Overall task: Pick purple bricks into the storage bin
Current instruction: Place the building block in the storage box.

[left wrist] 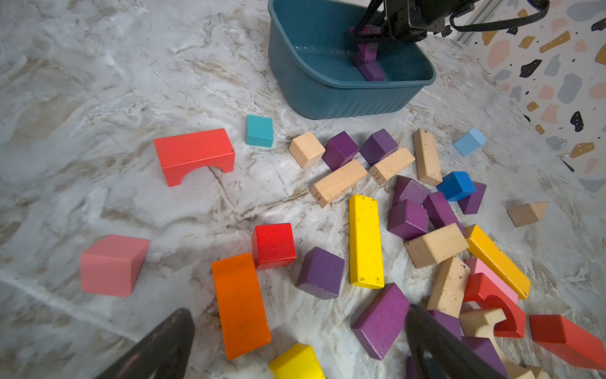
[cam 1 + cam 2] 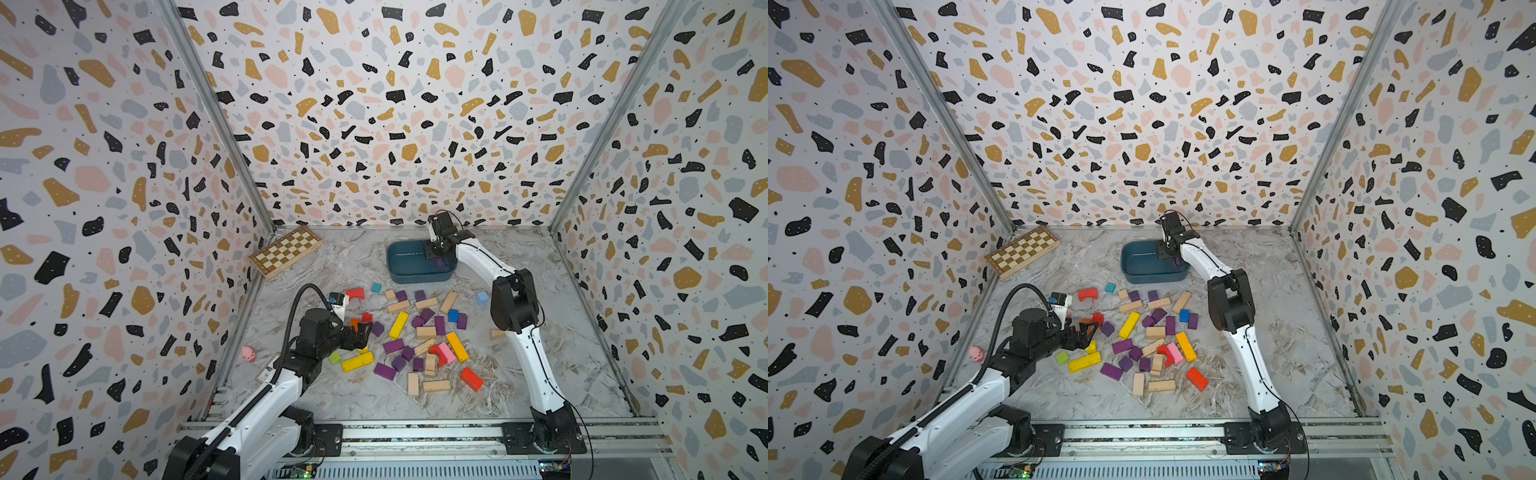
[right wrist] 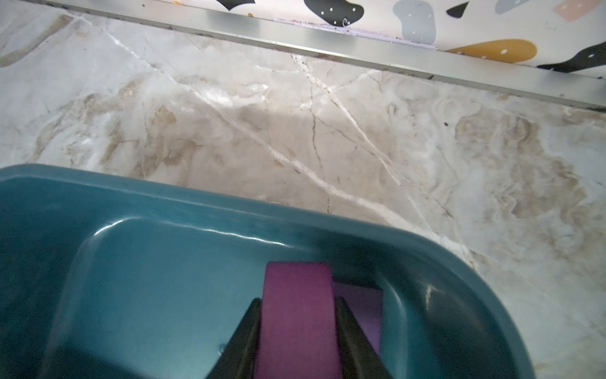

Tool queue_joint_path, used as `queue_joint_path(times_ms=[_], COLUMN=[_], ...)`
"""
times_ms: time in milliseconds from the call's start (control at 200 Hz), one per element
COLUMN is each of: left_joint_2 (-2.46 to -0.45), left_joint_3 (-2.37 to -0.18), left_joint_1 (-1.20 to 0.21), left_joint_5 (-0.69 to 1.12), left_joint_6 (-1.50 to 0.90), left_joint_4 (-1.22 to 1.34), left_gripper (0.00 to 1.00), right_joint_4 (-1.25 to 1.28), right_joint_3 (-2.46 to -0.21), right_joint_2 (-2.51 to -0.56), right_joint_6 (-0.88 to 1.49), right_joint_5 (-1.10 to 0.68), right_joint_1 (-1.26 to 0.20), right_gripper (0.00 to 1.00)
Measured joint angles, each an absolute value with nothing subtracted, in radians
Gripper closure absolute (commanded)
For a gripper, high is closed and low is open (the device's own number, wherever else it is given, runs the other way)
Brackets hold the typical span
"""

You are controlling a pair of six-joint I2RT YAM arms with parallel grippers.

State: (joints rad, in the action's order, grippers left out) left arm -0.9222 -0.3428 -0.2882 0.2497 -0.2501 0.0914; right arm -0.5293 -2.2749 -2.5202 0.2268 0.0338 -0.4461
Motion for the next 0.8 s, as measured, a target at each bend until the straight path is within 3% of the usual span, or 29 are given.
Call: queue_joint_path(times_ms=[471,796], left_joint_2=[-0.922,-0.922], left_joint_3=[-0.343,-0.343], left_joint_1=[-0.289,-0.289], left_joint_5=[0.249,0.25], left_joint_6=[-0.25,-0.25], left_joint_4=[0.091,0.091], left_gripper=[0.01,0.01], right_joint_4=[-0.532,-0.532], right_joint_3=[-2.275,-2.275], right_joint_2=[-2.543,-2.548], right_joint_6=[0.228,0.236], right_joint_5=[0.025,0.021], right_joint_1=[-0.446,-0.446], right_gripper=[0.63,0.5])
